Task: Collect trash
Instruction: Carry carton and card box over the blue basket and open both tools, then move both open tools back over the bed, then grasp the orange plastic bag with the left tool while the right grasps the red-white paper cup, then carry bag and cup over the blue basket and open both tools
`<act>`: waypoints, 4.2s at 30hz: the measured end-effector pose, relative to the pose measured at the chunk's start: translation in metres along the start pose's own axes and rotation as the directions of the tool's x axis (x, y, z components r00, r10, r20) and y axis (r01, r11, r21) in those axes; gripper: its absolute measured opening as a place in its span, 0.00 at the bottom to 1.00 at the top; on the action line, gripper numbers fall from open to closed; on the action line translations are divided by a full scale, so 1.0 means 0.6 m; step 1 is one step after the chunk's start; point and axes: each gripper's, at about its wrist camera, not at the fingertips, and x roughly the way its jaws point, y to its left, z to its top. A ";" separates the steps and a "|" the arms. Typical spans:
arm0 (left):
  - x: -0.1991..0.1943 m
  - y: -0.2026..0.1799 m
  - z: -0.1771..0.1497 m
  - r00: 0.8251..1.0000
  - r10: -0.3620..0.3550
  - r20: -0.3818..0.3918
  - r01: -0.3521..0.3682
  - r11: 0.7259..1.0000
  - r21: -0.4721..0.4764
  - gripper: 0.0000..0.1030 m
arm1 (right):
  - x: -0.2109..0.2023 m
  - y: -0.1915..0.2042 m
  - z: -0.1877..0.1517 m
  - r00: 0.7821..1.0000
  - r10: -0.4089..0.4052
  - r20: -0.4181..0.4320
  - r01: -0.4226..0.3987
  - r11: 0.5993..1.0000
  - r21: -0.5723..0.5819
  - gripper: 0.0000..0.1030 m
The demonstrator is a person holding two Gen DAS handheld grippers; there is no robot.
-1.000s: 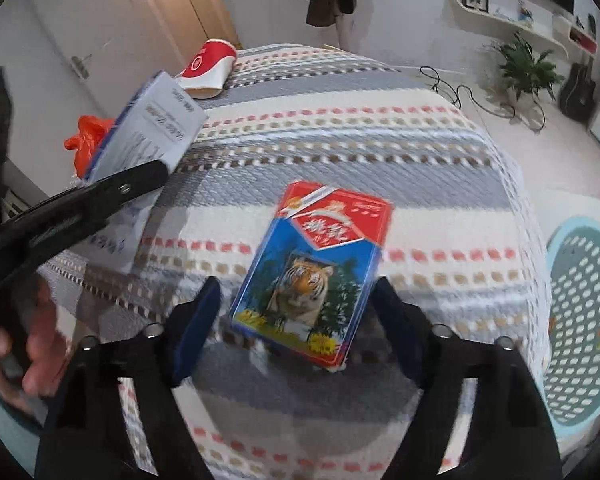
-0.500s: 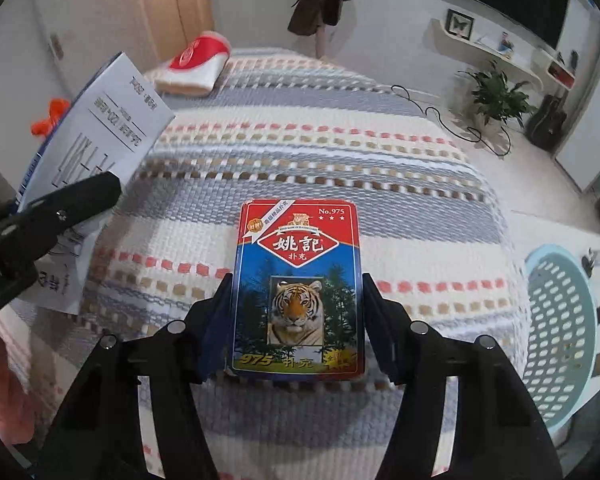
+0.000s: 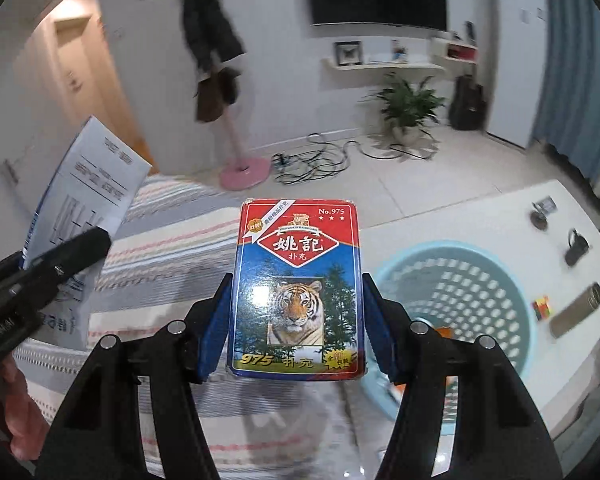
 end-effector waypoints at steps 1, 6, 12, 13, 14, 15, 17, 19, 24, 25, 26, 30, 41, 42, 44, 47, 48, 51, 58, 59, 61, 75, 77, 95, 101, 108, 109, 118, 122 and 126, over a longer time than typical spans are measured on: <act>0.017 -0.023 0.002 1.000 0.004 -0.015 -0.004 0.999 0.032 0.30 | -0.003 -0.022 -0.003 1.000 -0.011 0.003 0.011 1.000 0.016 0.56; 0.098 -0.122 0.001 0.994 -0.063 -0.089 0.073 0.991 0.111 0.30 | 0.006 -0.134 -0.024 0.999 -0.039 -0.030 0.042 0.989 0.141 0.56; 0.180 -0.197 -0.013 0.973 -0.133 -0.190 0.156 0.981 0.117 0.30 | 0.041 -0.239 -0.065 0.993 -0.064 -0.099 0.088 0.962 0.260 0.56; 0.191 -0.205 -0.017 0.970 -0.135 -0.203 0.161 0.980 0.119 0.30 | 0.049 -0.257 -0.074 0.991 -0.069 -0.115 0.099 0.955 0.278 0.56; 0.201 -0.212 -0.022 0.967 -0.138 -0.216 0.167 0.979 0.120 0.30 | 0.054 -0.267 -0.081 0.990 -0.072 -0.125 0.106 0.952 0.288 0.56; 0.213 -0.220 -0.028 0.962 -0.143 -0.231 0.174 0.977 0.121 0.30 | 0.058 -0.274 -0.087 0.988 -0.076 -0.134 0.113 0.948 0.296 0.56; 0.229 -0.228 -0.037 0.956 -0.151 -0.250 0.186 0.975 0.124 0.30 | 0.066 -0.285 -0.101 0.985 -0.082 -0.154 0.127 0.942 0.312 0.56; 0.239 -0.231 -0.047 0.952 -0.159 -0.263 0.198 0.972 0.127 0.31 | 0.073 -0.294 -0.110 0.982 -0.086 -0.170 0.138 0.938 0.319 0.57; 0.239 -0.235 -0.052 0.952 -0.170 -0.253 0.210 0.968 0.138 0.56 | 0.081 -0.310 -0.120 0.979 -0.087 -0.184 0.146 0.932 0.332 0.58; 0.238 -0.235 -0.051 0.952 -0.175 -0.250 0.214 0.967 0.139 0.56 | 0.082 -0.311 -0.121 0.978 -0.089 -0.187 0.148 0.930 0.336 0.59; 0.236 -0.234 -0.052 0.951 -0.180 -0.252 0.218 0.966 0.135 0.57 | 0.083 -0.313 -0.122 0.978 -0.088 -0.187 0.148 0.929 0.339 0.59; 0.229 -0.225 -0.057 0.952 -0.174 -0.250 0.211 0.969 0.126 0.57 | 0.080 -0.308 -0.125 0.979 -0.085 -0.187 0.145 0.930 0.339 0.59; 0.156 -0.172 -0.055 0.968 -0.177 -0.178 0.192 0.979 0.072 0.57 | 0.046 -0.225 -0.098 0.990 -0.061 -0.130 0.093 0.964 0.251 0.59; 0.142 -0.159 -0.052 0.971 -0.174 -0.161 0.186 0.981 0.061 0.57 | 0.041 -0.215 -0.094 0.991 -0.057 -0.121 0.085 0.967 0.240 0.59; 0.120 -0.136 -0.048 0.977 -0.167 -0.134 0.174 0.984 0.040 0.59 | 0.030 -0.178 -0.080 0.995 -0.038 -0.091 0.056 0.978 0.201 0.59; 0.079 -0.091 -0.042 0.986 -0.144 -0.081 0.144 0.990 -0.007 0.61 | 0.022 -0.128 -0.063 0.998 -0.004 -0.067 0.014 0.988 0.155 0.59; 0.064 -0.072 -0.041 0.990 -0.129 -0.061 0.128 0.992 -0.023 0.61 | 0.020 -0.110 -0.058 0.998 0.011 -0.060 -0.002 0.990 0.140 0.59; 0.020 -0.009 -0.041 0.998 -0.058 -0.006 0.057 0.996 -0.069 0.61 | 0.019 -0.051 -0.043 0.997 0.064 -0.045 -0.060 0.995 0.086 0.59; -0.066 0.166 -0.060 0.991 0.115 0.062 -0.097 0.965 -0.242 0.66 | 0.039 0.110 -0.020 0.987 0.153 -0.042 -0.156 0.986 -0.059 0.59; -0.078 0.196 -0.067 0.986 0.151 0.064 -0.128 0.954 -0.271 0.67 | 0.044 0.132 -0.018 0.986 0.162 -0.044 -0.165 0.983 -0.076 0.59; -0.098 0.248 -0.078 0.971 0.229 0.063 -0.198 0.927 -0.318 0.71 | 0.058 0.182 -0.015 0.979 0.197 -0.049 -0.201 0.975 -0.097 0.63; -0.099 0.537 -0.128 0.901 0.425 -0.089 -0.396 0.721 -0.569 0.83 | 0.183 0.429 0.043 0.959 0.279 -0.048 -0.282 0.928 -0.242 0.66; -0.089 0.550 -0.136 0.905 0.414 -0.096 -0.388 0.716 -0.581 0.83 | 0.208 0.455 0.053 0.960 0.273 -0.055 -0.278 0.928 -0.249 0.66; -0.078 0.508 -0.148 0.887 0.462 -0.025 -0.427 0.796 -0.429 0.48 | 0.378 0.554 0.113 0.930 0.313 -0.194 -0.347 0.920 -0.180 0.72; -0.077 0.506 -0.146 0.889 0.458 -0.025 -0.424 0.799 -0.426 0.48 | 0.406 0.578 0.110 0.923 0.307 -0.234 -0.352 0.918 -0.185 0.70; -0.076 0.506 -0.147 0.891 0.454 -0.024 -0.419 0.800 -0.430 0.48 | 0.389 0.602 0.105 0.928 0.304 -0.217 -0.353 0.903 -0.245 0.49; -0.074 0.507 -0.145 0.891 0.453 -0.024 -0.418 0.800 -0.431 0.48 | 0.382 0.600 0.105 0.929 0.309 -0.206 -0.354 0.902 -0.246 0.44; -0.078 0.504 -0.144 0.891 0.455 0.006 -0.410 0.809 -0.422 0.48 | 0.287 0.581 0.086 0.941 0.310 -0.134 -0.338 0.876 -0.343 0.31; -0.079 0.492 -0.142 0.889 0.457 0.025 -0.410 0.820 -0.399 0.46 | 0.228 0.556 0.072 0.948 0.308 -0.077 -0.315 0.879 -0.358 0.31; -0.082 0.462 -0.132 0.908 0.414 0.069 -0.365 0.859 -0.358 0.46 | 0.160 0.499 0.069 0.951 0.308 -0.016 -0.295 0.891 -0.345 0.31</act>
